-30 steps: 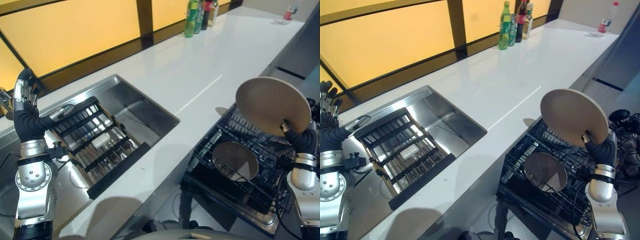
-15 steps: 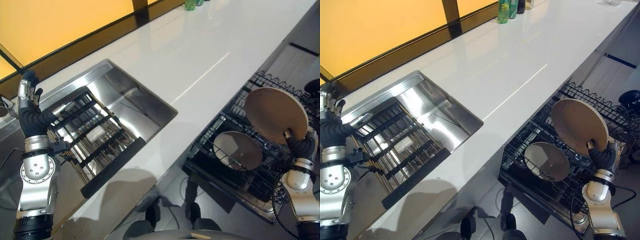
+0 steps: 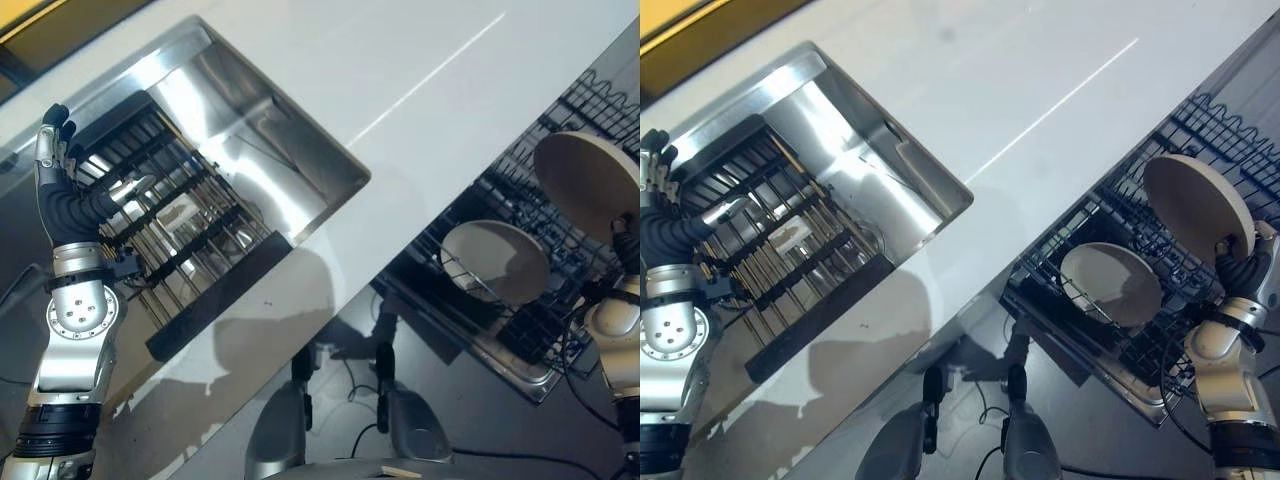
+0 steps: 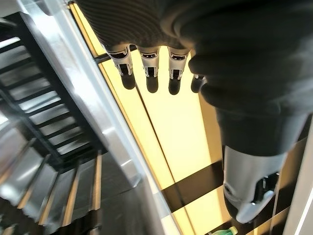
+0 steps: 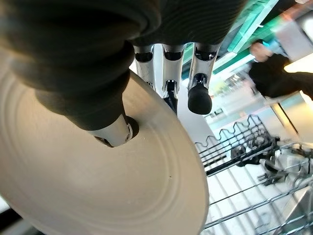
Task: Pick up plates and place into dishwasher.
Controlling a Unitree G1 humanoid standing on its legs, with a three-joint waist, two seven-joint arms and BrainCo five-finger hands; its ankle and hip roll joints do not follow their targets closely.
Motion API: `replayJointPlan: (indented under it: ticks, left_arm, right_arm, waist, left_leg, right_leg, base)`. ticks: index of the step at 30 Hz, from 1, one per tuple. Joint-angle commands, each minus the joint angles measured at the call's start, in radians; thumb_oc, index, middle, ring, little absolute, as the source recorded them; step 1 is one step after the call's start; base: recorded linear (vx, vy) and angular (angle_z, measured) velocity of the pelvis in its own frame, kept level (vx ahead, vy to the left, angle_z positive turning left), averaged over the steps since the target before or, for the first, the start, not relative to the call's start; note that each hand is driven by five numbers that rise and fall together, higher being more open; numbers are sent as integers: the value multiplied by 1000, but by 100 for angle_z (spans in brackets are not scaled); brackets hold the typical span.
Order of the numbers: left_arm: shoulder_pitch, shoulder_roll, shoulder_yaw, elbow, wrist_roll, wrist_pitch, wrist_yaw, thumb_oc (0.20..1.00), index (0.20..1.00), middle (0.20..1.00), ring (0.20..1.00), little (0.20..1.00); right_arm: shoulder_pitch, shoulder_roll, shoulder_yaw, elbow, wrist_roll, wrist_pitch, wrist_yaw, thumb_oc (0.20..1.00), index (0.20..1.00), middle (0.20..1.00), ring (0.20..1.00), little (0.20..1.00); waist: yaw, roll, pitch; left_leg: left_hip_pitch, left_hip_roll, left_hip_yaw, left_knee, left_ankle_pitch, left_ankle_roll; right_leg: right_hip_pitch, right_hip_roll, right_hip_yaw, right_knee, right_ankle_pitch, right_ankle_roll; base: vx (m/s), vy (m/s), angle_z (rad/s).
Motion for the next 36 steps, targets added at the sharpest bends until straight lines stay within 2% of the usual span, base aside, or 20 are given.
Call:
replayJointPlan:
  ticks: [1,11,17,21,23,27,30,32,36]
  left_arm:
    - [-43,22,-1,-25,3,-65,66,1000,1000,1000,1000,1000]
    - [-99,59,-38,-31,34,-45,119,1000,1000,1000,1000,1000]
    - [-127,67,-55,-25,46,-38,138,1000,1000,1000,1000,1000]
    - [-134,62,-59,-15,47,-45,138,1000,1000,1000,1000,1000]
    - [-141,66,-65,-22,46,-35,129,1000,1000,1000,1000,1000]
    - [-177,87,-89,-21,40,-12,123,1000,1000,1000,1000,1000]
    - [-206,100,-107,-15,36,-3,123,1000,1000,1000,1000,1000]
    - [-215,109,-114,-10,31,-2,123,1000,1000,1000,1000,1000]
    - [-225,124,-116,-5,17,-6,113,1000,1000,1000,1000,1000]
  right_arm:
    - [-60,-135,61,-3,-73,32,-4,200,200,200,200,200]
    - [-172,-190,216,87,-123,66,42,200,200,200,200,200]
    - [-249,-211,258,95,-128,66,64,200,200,200,200,200]
    - [-293,-219,288,144,-103,85,162,200,200,200,200,200]
    - [-310,-213,326,198,-80,119,229,200,200,200,200,200]
    - [-387,-203,426,348,-56,170,268,200,200,200,200,200]
    - [-455,-186,499,473,25,204,280,200,200,200,200,200]
    - [-482,-179,512,531,89,203,261,200,200,200,200,200]
    - [-497,-156,496,579,118,202,248,200,200,200,200,200]
  waist:
    - [-30,26,-31]
    - [-28,55,50]
    - [-30,74,84]
    - [-28,84,101]
    - [-19,85,109]
    - [-2,84,124]
    - [12,89,135]
    - [20,95,137]
    - [28,100,137]
  left_leg:
    - [-78,72,-29,77,10,-53]
    - [-157,62,-20,96,25,-51]
    - [-182,54,-16,98,30,-50]
    - [-203,53,-16,122,28,-51]
    - [-209,55,-17,130,29,-51]
    - [-220,55,-26,149,29,-50]
    - [-226,55,-31,152,32,-49]
    - [-230,53,-36,150,37,-48]
    - [-237,48,-41,155,37,-43]
  right_leg:
    - [-96,-8,-4,121,-65,13]
    - [-165,-6,-8,146,-69,-5]
    - [-185,-5,-6,146,-69,-10]
    - [-201,-6,-9,161,-75,-16]
    - [-202,-6,-15,164,-75,-20]
    - [-200,-4,-26,169,-76,-26]
    - [-197,-6,-35,167,-74,-31]
    - [-197,-7,-43,168,-73,-33]
    - [-200,-11,-49,172,-70,-32]
  base:
    - [0,0,0]
    - [-20,-54,-1]
    - [-7,-35,-1]
    - [12,-30,-5]
    - [14,-80,1]
    - [-1,-101,3]
    - [-24,-81,3]
    - [-18,-59,8]
    - [-19,-50,9]
